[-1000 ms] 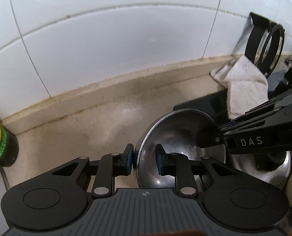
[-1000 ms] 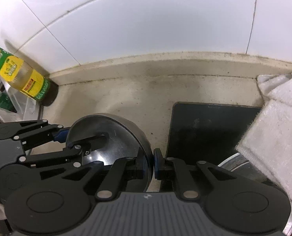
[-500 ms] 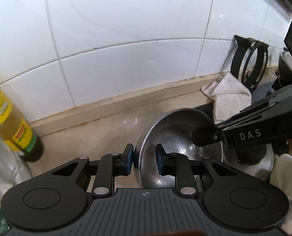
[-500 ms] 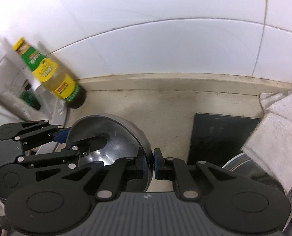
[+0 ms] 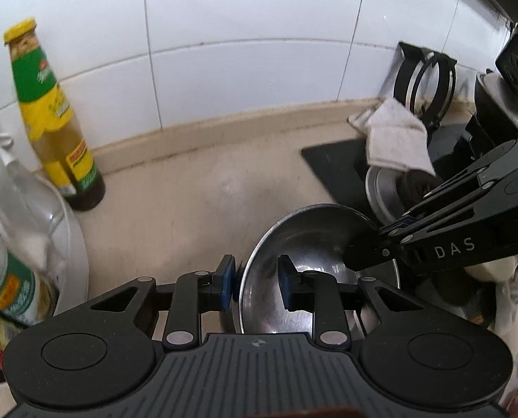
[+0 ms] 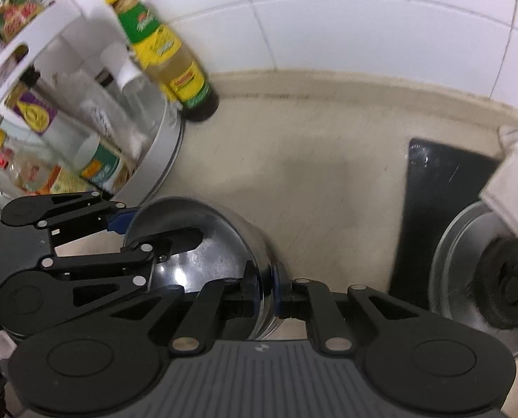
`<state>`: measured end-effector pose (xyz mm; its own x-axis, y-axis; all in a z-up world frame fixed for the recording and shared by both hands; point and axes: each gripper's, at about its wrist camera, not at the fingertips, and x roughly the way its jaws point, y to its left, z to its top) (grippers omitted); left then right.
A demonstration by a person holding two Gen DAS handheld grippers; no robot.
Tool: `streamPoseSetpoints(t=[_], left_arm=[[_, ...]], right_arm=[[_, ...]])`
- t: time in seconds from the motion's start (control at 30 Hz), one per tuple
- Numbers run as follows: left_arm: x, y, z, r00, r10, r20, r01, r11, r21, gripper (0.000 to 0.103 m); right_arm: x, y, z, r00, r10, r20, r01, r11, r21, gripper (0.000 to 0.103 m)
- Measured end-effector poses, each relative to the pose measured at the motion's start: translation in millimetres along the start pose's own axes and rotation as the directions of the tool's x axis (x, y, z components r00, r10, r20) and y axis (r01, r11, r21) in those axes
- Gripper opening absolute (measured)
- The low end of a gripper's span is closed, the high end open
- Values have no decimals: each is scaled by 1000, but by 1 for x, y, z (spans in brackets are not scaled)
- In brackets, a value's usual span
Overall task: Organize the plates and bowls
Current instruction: 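Lift and carry the second steel bowl with both grippers, then lower the second steel bowl into the first bowl and open both grippers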
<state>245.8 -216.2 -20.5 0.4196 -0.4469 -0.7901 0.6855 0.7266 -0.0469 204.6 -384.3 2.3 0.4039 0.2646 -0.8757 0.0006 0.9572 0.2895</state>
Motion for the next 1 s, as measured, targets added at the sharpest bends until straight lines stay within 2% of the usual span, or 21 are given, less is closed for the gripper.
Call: streamPoseSetpoints(t=[0.27,0.37,0.6,0.73,0.83,1.0], left_arm=[[0,9,-14,1000,-17,-14,17,1000,3,33],[0,9,-17,1000,4,-4,-4,1000,28,34],[-6,5,-21,998,36,56,-42,994,98,37],[-11,3,-24,994,42,99,-56,988,146,49],[-14,6,-27,991,40,127,-63,982,179,64],[-15,15,-29,989,32,141,-60,978,198,71]], right_arm=[[21,18,-11,999,-32,-36,31,999,-19,12],[22,19,-10,996,-87,-6,87,996,-32,12],[8,15,-7,989,-123,77,124,992,-8,12],[3,12,-8,988,-114,101,113,993,17,17],[0,6,-11,991,-69,110,64,997,46,24],[3,5,-18,994,-32,105,23,996,88,34]])
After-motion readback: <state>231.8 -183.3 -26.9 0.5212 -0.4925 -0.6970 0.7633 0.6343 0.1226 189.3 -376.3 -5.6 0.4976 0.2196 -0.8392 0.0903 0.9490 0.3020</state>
